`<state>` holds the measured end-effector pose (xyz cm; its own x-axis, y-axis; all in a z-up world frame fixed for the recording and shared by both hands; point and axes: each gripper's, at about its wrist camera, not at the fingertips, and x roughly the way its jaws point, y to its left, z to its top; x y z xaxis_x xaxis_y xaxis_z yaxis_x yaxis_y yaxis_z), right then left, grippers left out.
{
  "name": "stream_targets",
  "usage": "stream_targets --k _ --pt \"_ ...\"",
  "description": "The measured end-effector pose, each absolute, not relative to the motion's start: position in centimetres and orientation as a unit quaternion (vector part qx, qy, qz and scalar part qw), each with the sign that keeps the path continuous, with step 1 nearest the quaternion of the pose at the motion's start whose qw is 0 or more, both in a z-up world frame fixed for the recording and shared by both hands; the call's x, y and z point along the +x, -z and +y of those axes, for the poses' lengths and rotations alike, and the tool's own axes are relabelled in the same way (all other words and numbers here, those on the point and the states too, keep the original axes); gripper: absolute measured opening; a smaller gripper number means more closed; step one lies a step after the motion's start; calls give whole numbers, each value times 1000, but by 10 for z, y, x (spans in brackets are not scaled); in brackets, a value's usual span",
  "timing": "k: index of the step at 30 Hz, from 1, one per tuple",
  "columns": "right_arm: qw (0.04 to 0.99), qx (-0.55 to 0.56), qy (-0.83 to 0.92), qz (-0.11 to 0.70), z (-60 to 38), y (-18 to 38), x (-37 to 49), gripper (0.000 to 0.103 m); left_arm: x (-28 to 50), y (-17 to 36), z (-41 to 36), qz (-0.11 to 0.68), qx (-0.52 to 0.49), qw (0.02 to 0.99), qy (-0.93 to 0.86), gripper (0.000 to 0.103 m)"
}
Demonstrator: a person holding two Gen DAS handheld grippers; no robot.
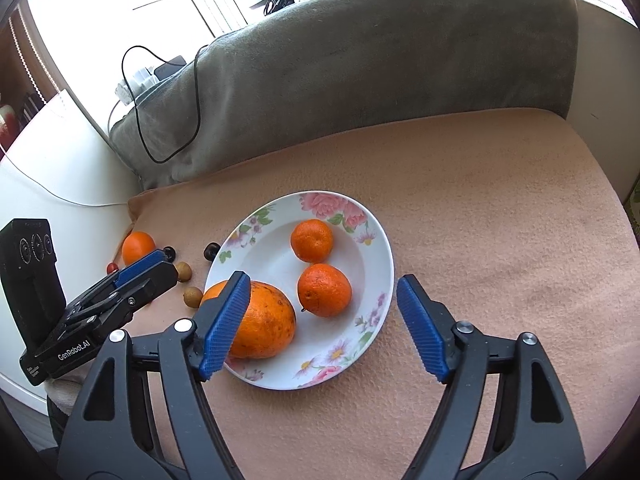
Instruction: Organize fruits
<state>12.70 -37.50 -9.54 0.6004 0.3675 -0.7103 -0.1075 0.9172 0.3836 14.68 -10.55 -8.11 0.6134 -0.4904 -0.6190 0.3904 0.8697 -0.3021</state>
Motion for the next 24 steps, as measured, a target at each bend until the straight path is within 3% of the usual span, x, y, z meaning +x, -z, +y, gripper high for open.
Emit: stream_targets --k 24 --pt "888 138 -149 413 -346 81 124 79 130 75 -63 358 -82 910 191 76"
